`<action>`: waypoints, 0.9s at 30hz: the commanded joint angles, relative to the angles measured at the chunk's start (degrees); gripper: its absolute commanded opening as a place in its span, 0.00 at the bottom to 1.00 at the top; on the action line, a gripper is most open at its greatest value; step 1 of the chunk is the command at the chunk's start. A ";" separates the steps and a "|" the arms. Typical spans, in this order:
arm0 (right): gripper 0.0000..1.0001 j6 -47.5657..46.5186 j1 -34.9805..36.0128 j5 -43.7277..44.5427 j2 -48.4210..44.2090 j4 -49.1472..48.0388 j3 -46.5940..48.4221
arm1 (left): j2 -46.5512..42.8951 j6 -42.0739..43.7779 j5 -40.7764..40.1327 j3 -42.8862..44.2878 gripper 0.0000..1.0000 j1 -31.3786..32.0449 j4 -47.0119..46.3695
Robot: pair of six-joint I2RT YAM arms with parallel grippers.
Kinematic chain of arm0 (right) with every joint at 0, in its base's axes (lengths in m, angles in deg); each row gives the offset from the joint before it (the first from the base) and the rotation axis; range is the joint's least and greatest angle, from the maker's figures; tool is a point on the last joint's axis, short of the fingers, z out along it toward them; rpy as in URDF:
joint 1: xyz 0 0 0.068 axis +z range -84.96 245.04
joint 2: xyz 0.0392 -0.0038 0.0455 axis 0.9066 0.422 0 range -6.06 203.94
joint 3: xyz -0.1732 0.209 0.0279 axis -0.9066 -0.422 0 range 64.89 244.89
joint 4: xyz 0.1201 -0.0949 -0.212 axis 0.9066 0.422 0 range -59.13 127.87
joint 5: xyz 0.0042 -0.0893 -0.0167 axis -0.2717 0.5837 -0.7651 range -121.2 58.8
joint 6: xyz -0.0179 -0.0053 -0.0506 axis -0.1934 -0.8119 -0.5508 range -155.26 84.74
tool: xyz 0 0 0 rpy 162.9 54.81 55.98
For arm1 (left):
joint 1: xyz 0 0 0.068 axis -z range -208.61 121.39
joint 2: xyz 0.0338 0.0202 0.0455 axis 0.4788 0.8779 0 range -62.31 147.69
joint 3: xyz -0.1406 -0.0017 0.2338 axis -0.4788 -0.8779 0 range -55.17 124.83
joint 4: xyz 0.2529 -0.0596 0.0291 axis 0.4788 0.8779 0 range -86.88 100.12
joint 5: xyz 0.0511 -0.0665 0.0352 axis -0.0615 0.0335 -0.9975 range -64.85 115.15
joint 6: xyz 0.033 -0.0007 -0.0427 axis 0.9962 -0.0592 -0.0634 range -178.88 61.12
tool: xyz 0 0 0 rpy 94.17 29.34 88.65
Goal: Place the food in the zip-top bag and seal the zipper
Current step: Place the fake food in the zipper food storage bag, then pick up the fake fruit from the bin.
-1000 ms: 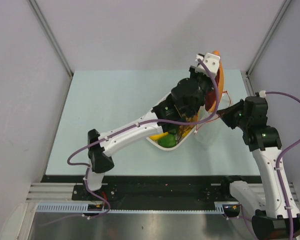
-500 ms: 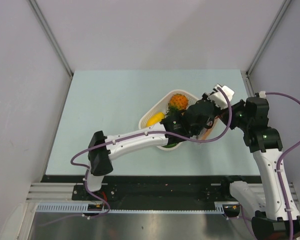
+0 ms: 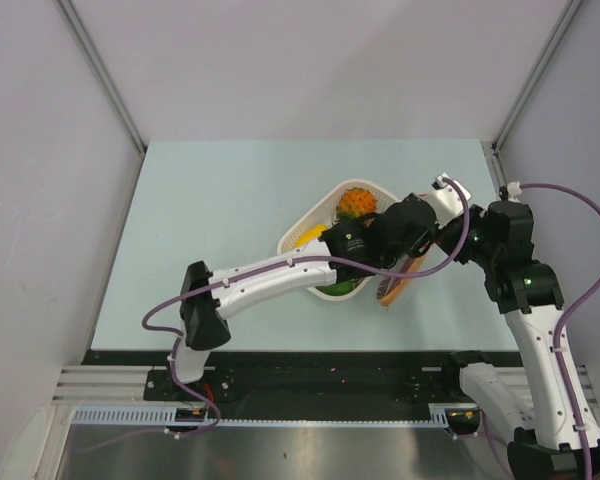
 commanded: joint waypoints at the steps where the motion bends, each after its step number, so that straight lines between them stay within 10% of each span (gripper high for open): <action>1: 0.00 -6.49 0.88 -0.49 -1.98 -4.77 0.55 | 1.94 -2.60 3.04 7.29 0.04 0.04 7.37; 11: 0.00 -15.99 1.23 -3.83 -4.09 -3.72 0.37 | -1.21 -5.95 16.65 13.01 0.64 -3.65 14.93; 23: 0.00 -15.82 0.53 -4.45 -4.44 -3.63 0.46 | -11.15 -12.54 23.66 -2.98 0.77 -12.60 14.14; 27: 0.00 -16.79 -0.44 -1.38 -4.97 0.05 0.64 | -16.05 -11.49 30.98 -10.09 0.97 -18.41 9.67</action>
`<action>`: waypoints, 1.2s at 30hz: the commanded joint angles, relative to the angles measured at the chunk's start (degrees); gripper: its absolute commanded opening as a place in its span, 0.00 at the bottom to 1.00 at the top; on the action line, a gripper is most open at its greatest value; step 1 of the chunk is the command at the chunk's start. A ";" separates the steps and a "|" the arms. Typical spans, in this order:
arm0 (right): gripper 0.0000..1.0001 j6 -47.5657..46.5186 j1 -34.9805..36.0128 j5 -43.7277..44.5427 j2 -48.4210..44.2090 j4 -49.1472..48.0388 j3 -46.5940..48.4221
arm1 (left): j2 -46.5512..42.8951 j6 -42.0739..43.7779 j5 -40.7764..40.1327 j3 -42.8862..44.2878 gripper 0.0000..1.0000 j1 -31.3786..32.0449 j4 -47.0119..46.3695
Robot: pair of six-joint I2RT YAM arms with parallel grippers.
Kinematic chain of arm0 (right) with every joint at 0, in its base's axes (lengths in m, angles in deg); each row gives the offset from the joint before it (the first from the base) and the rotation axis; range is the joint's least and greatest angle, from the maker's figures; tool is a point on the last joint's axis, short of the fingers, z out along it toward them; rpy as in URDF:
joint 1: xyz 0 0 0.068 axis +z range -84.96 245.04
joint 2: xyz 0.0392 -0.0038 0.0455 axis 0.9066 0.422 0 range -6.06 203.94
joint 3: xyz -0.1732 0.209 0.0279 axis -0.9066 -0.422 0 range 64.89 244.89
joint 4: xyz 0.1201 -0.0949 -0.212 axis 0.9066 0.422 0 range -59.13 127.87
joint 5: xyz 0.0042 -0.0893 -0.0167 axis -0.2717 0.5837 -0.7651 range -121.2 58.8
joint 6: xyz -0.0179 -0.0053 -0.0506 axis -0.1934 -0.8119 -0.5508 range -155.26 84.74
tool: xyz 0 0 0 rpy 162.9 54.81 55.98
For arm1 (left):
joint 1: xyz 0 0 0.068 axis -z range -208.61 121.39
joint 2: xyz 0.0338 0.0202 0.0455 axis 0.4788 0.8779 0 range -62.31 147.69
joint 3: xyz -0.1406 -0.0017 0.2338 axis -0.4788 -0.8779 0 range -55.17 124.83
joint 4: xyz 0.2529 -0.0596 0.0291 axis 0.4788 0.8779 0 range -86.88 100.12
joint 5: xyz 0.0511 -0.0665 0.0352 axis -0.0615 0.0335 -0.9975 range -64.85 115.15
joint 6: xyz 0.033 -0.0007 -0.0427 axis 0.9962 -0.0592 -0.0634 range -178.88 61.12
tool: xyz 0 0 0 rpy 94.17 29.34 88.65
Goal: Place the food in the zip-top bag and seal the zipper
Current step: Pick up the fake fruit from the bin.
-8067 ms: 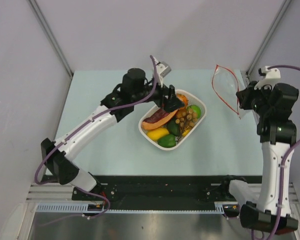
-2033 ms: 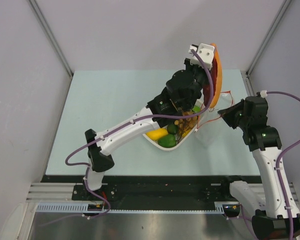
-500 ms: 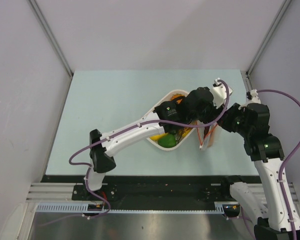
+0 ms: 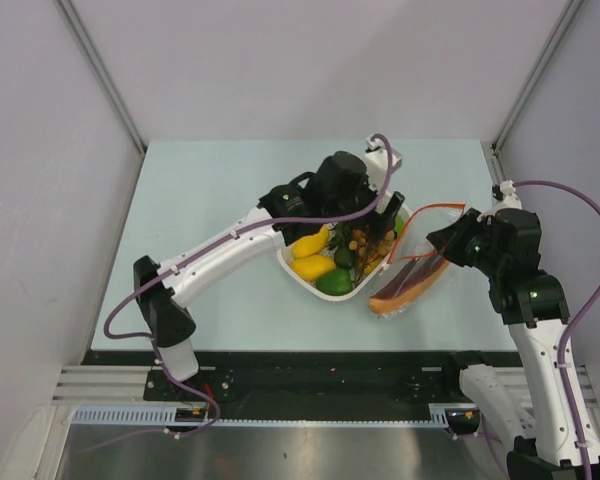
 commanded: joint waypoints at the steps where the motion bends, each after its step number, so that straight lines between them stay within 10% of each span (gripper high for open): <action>1: 0.00 -1.77 -0.90 4.07 -1.10 2.28 0.92 | -6.50 -0.89 8.80 -8.50 0.98 -6.48 -4.76; 15: 0.00 -3.35 -1.60 7.61 2.24 6.26 1.10 | 1.14 -0.44 20.05 -15.56 0.90 -9.92 -9.34; 24: 0.00 -2.21 -1.34 -2.32 3.91 4.24 1.10 | 10.27 -2.20 13.55 -10.38 0.81 -7.19 -8.12; 36: 0.00 -2.56 -0.99 -4.61 5.32 2.83 1.10 | 11.70 -2.20 13.90 -5.01 0.00 -9.65 -2.05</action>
